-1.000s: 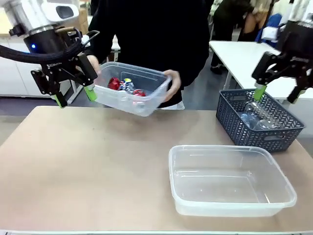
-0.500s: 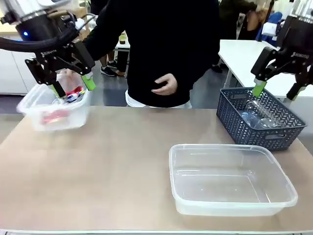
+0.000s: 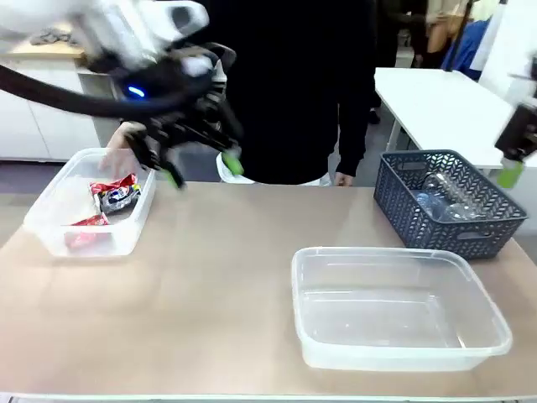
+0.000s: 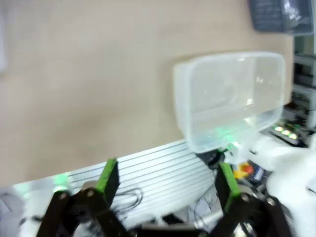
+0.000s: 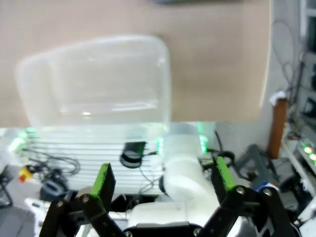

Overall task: Sort the waste into each basket.
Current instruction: Pick up the Organizing box on the right side of the table and lift it.

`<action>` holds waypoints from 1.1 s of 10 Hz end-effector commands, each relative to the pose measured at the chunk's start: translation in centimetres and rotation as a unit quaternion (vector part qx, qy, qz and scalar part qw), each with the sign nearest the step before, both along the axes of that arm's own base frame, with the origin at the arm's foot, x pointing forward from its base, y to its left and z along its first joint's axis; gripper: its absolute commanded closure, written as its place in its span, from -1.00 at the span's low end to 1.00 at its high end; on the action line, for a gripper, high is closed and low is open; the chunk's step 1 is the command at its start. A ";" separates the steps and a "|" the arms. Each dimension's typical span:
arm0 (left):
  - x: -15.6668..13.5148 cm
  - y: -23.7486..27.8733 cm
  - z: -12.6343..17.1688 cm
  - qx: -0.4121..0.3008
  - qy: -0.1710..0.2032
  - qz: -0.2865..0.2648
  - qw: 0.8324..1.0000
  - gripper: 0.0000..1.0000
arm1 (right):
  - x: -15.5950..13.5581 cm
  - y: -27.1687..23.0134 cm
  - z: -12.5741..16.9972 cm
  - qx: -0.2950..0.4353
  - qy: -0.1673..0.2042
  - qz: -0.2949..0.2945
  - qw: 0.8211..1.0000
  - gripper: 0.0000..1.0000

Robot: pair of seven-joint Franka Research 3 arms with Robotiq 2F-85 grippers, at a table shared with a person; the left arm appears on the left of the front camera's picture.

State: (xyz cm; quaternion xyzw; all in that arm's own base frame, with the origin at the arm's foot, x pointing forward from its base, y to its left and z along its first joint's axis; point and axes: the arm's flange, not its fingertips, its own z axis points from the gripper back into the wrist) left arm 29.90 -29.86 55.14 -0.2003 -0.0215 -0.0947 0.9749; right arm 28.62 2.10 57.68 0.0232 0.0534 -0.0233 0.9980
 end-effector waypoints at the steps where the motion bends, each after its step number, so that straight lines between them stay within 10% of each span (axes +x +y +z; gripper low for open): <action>1: -1.5 -6.5 -3.4 0.019 0.003 -0.048 0.999 -1.00 | -1.6 -1.7 -3.6 -0.006 0.007 -0.002 1.000 -1.00; 5: -2.5 -4.6 -2.1 0.009 -0.002 -0.023 1.000 -1.00 | -2.2 -1.9 -3.6 -0.006 0.019 -0.010 1.000 -1.00; 11: -3.9 -13.5 -15.5 0.120 0.050 -0.099 0.987 -1.00 | -0.7 0.5 -20.1 0.042 0.121 -0.015 0.992 -1.00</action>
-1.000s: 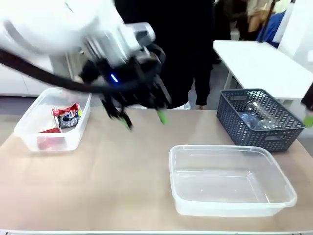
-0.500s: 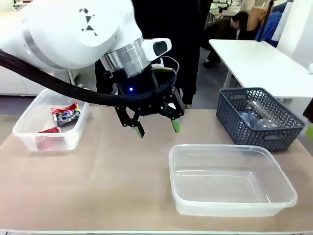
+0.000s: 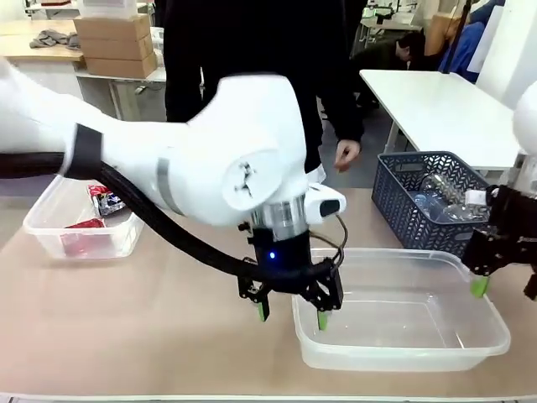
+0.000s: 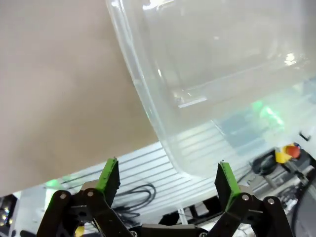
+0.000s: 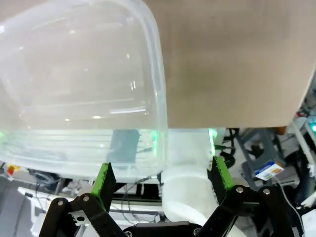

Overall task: Sort the waste into each basket.
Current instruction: Pick up the Organizing box on the right side of the table and lift it.

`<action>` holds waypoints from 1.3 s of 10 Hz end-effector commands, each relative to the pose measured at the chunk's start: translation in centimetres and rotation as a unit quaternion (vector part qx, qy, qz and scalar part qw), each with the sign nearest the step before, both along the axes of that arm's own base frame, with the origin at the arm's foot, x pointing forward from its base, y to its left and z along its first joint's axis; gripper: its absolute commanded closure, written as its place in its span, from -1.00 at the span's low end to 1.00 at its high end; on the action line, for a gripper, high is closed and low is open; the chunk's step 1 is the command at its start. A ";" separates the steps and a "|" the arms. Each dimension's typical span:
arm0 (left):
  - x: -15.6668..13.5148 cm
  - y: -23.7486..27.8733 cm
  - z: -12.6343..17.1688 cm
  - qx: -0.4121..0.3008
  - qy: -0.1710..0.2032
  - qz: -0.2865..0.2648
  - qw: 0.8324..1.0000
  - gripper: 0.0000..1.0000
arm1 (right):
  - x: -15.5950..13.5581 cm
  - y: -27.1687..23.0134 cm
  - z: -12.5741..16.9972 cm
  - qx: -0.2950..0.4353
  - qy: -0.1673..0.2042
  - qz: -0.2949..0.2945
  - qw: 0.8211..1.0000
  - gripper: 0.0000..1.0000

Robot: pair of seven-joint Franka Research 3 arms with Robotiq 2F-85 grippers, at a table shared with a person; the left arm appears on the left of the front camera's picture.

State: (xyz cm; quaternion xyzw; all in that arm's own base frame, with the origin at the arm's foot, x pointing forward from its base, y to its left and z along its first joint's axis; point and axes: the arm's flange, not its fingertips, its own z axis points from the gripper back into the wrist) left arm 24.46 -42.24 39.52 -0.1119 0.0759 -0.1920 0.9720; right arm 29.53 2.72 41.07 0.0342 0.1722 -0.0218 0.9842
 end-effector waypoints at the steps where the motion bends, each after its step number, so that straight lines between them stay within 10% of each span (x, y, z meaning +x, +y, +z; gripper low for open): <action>1: 1.9 -1.6 -0.7 0.029 -0.022 0.010 0.999 -1.00 | -2.0 0.0 -4.6 0.024 0.000 -0.023 0.999 -1.00; 7: 3.5 -1.0 -1.3 0.030 -0.083 0.057 0.994 -1.00 | -2.2 0.7 -7.4 -0.016 0.033 0.003 0.999 -1.00; 8: 3.6 -0.9 -1.3 0.038 -0.101 0.055 0.993 0.18 | -2.2 0.7 -7.3 -0.018 0.034 0.011 0.999 0.15; 9: 3.6 -0.8 -1.2 0.046 -0.114 0.057 0.991 0.20 | -2.2 0.8 -7.4 -0.015 0.035 0.014 0.999 0.16; 10: 3.6 -0.7 -1.1 0.046 -0.117 0.058 0.990 1.00 | -2.2 0.9 -7.4 -0.016 0.036 0.015 0.999 1.00; 11: 3.7 -0.6 -1.1 0.054 -0.130 0.065 0.988 1.00 | -2.2 1.0 -7.4 -0.013 0.037 0.019 0.999 0.21; 13: 3.5 -0.5 -0.9 0.056 -0.143 0.068 0.986 0.73 | -2.3 0.8 -7.2 -0.009 0.033 0.018 0.999 1.00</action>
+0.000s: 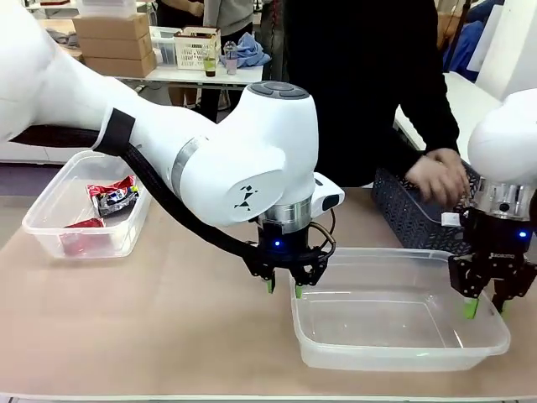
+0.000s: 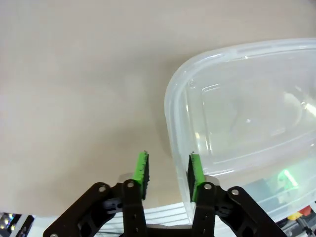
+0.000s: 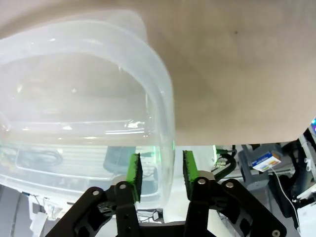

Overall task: Sort the waste into each basket.
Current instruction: Pick up the Organizing box on the right side of the table and lift it.

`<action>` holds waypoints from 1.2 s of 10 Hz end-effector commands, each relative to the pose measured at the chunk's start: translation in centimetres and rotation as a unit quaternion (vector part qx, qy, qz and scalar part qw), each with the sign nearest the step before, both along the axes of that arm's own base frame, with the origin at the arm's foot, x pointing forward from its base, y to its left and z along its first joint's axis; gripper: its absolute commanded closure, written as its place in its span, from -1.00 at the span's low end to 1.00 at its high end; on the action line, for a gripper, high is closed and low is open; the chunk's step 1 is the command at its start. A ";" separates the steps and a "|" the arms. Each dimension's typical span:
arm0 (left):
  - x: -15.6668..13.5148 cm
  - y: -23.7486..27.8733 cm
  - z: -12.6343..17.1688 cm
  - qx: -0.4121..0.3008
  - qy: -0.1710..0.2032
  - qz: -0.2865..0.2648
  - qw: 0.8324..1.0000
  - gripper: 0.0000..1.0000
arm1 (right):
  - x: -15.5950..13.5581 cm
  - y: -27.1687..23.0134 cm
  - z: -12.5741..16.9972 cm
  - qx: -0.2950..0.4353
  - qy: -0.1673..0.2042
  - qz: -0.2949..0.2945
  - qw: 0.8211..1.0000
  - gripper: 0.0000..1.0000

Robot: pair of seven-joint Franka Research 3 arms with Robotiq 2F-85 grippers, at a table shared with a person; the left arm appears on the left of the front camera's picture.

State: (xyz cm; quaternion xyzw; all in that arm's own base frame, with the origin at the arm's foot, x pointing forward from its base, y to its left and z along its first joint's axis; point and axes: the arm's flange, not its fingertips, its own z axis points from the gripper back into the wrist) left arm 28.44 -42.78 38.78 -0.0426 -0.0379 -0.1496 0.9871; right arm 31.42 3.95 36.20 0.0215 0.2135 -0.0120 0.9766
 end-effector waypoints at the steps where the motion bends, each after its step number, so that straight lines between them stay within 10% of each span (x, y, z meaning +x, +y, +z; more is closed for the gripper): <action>1: -0.5 0.1 -0.1 0.004 -0.023 0.014 1.000 0.92 | -4.2 -0.5 -2.2 0.000 -0.012 0.005 1.000 1.00; 7: -1.3 1.4 2.2 -0.038 0.037 -0.008 0.999 1.00 | -3.7 0.1 0.2 0.006 -0.013 -0.013 1.000 1.00; 11: -1.9 10.7 12.6 -0.029 0.027 0.086 0.995 1.00 | 0.7 5.5 10.4 0.036 0.022 -0.003 0.999 1.00; 12: -1.1 13.1 13.8 -0.039 0.068 0.098 0.992 1.00 | 3.3 7.7 11.7 0.023 -0.015 -0.009 1.000 1.00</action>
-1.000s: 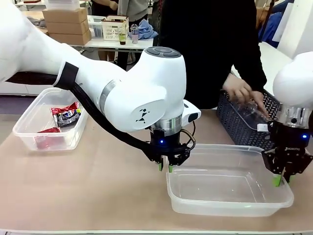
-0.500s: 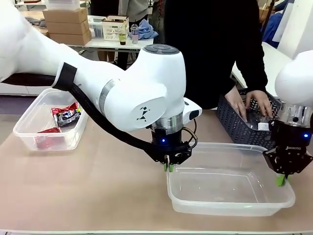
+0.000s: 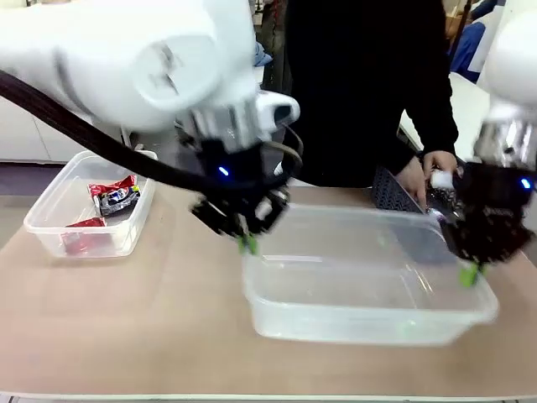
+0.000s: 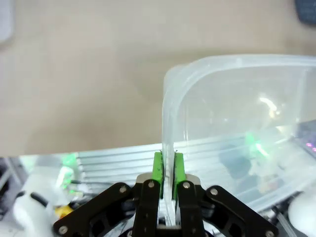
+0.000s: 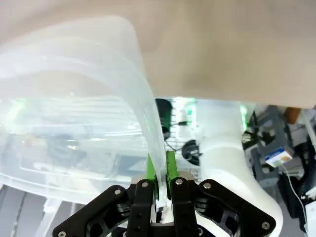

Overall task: Sort the waste into each basket.
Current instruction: Pick up the Organizing box on the right side of the table and lift it.

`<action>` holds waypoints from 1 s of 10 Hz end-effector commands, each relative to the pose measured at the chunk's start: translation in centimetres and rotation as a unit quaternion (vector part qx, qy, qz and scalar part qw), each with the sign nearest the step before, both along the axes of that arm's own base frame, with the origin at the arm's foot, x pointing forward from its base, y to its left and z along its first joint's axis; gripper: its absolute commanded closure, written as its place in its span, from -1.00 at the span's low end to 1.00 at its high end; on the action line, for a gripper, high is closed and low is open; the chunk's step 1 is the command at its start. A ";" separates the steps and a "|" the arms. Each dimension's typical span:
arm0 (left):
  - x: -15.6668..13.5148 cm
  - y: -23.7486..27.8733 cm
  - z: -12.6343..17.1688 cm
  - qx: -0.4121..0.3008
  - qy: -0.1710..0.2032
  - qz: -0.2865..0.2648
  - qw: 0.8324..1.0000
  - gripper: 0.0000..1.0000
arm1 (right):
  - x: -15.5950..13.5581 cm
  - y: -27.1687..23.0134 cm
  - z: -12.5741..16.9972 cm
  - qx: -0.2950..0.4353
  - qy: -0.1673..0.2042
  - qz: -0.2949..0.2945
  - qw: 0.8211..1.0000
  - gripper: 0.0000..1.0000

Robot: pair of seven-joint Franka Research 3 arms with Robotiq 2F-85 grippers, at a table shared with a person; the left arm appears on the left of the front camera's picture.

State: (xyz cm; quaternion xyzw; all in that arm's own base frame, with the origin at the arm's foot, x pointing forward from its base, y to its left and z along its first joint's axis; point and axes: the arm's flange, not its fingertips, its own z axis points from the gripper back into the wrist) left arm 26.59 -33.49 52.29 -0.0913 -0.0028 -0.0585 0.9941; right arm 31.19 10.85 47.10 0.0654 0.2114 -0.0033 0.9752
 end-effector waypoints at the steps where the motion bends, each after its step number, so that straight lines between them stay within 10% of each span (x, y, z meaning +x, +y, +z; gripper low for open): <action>1: 2.1 6.0 0.7 -0.006 0.024 0.040 0.999 1.00 | 5.9 2.8 1.6 -0.005 -0.016 -0.004 1.000 1.00; 4: 6.7 10.8 -0.7 -0.010 -0.019 0.101 0.995 1.00 | 11.8 6.0 1.2 0.000 -0.004 -0.019 1.000 1.00; 8: 12.7 10.4 -5.5 -0.021 -0.025 0.071 0.997 1.00 | 10.8 4.2 -0.4 0.032 -0.017 -0.063 0.997 1.00; 10: 10.2 9.7 -4.0 -0.030 -0.019 0.094 0.995 1.00 | 12.4 6.3 -0.6 0.034 -0.002 -0.032 0.999 1.00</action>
